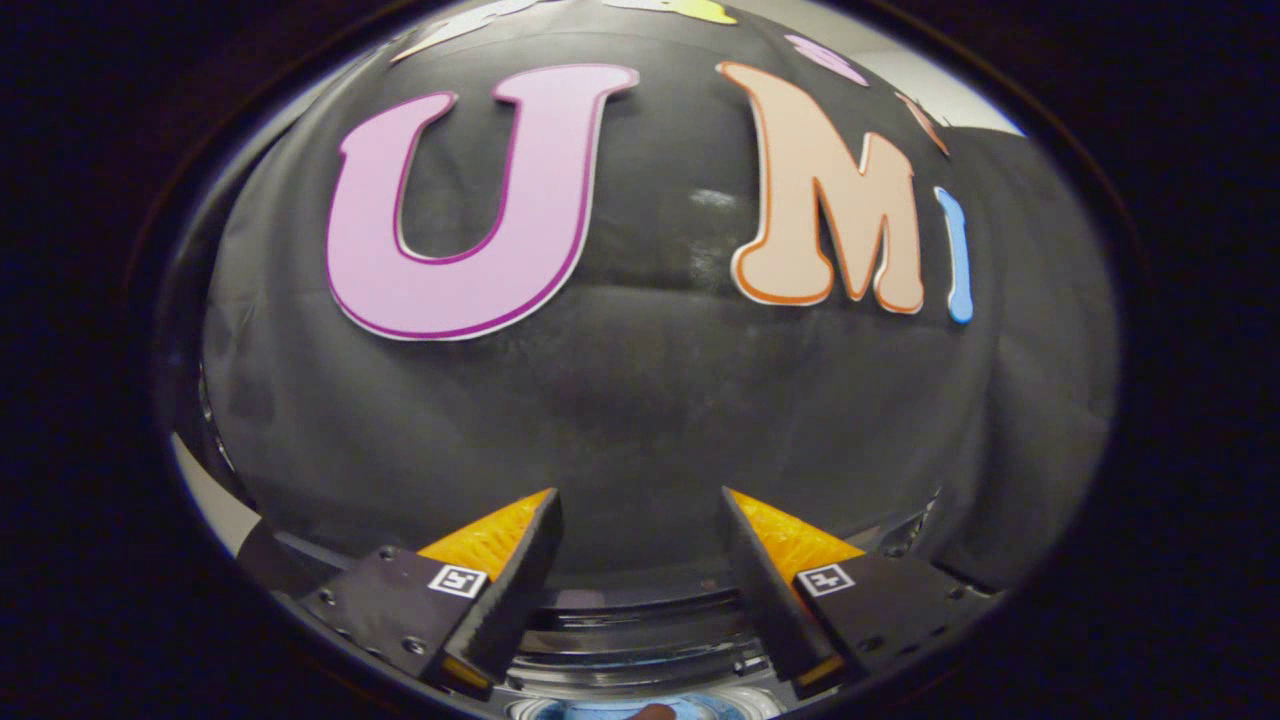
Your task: Put the clothes into the washing machine and then close the washing machine lid.
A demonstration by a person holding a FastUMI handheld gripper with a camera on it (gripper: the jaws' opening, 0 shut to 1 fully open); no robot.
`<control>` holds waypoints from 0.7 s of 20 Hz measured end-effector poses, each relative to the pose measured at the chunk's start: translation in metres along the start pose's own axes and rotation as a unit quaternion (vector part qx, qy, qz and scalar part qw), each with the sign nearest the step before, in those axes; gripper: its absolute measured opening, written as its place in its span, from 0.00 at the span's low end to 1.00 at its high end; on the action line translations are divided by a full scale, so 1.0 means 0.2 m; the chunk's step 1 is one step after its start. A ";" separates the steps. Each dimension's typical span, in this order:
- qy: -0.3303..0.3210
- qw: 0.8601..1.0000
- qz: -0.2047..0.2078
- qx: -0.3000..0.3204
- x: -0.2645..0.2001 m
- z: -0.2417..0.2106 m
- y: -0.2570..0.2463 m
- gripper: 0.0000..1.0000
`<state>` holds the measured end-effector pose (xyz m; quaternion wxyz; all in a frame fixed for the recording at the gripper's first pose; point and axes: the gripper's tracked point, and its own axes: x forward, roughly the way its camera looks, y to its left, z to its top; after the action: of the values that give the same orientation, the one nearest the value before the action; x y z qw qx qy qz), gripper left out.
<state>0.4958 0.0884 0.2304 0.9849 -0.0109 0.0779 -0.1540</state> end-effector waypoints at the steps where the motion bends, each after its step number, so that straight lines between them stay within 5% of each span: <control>1: -0.008 1.000 0.000 0.012 0.00 0.00 0.01 0.97; 14: -0.043 0.999 0.008 0.014 -0.02 0.03 -0.01 0.97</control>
<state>0.4918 0.0889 0.2374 0.9886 -0.0030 0.0333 -0.1466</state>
